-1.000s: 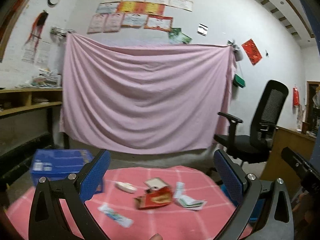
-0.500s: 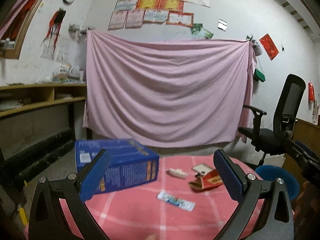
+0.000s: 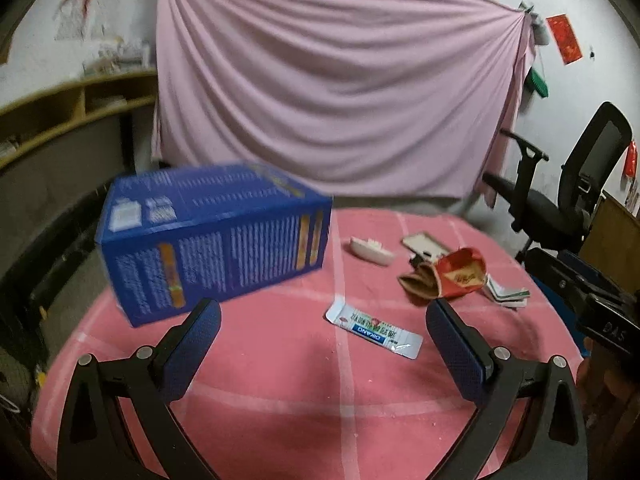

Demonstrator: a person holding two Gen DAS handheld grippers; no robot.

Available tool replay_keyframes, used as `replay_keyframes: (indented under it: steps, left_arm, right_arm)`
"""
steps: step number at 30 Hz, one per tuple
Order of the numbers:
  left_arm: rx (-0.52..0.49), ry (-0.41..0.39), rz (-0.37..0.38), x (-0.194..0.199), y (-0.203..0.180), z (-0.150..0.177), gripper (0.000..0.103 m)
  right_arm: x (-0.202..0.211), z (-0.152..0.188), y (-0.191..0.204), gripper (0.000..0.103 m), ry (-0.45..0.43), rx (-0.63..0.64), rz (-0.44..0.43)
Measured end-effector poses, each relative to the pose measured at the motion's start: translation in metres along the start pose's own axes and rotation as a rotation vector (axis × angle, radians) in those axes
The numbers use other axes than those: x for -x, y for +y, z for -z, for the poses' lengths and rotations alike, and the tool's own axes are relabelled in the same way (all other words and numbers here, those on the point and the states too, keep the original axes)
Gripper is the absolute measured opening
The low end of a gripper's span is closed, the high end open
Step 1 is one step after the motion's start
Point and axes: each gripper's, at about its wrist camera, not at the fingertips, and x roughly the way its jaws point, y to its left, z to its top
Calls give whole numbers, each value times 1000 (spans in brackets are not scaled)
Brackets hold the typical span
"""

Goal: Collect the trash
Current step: 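Grasp the white tube with the left tool while the right tool grasps the red packet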

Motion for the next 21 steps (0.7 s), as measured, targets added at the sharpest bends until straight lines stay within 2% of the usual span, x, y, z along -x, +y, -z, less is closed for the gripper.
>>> replay_keyframes:
  steps: [3, 5, 7, 10, 14, 16, 21]
  left_arm:
    - [27, 71, 24, -19, 5, 0, 92]
    - [45, 118, 43, -30, 7, 0, 77]
    - [64, 168, 62, -41, 7, 2, 70]
    - [80, 246, 82, -58, 8, 2, 69]
    - [43, 276, 80, -66, 2, -2, 68]
    - [10, 291, 76, -68, -4, -4, 67]
    - [-45, 312, 91, -70, -11, -5, 53]
  right_arm:
    - [-18, -1, -3, 103, 73, -13, -4]
    - [-29, -2, -3, 102, 116, -15, -3]
    - [-41, -1, -4, 93, 163, -14, -9]
    - [-58, -1, -6, 79, 220, -14, -8]
    - [-76, -2, -9, 72, 266, -12, -8]
    - [-85, -3, -10, 66, 292, -9, -10]
    - [-103, 0, -11, 48, 361, -12, -41]
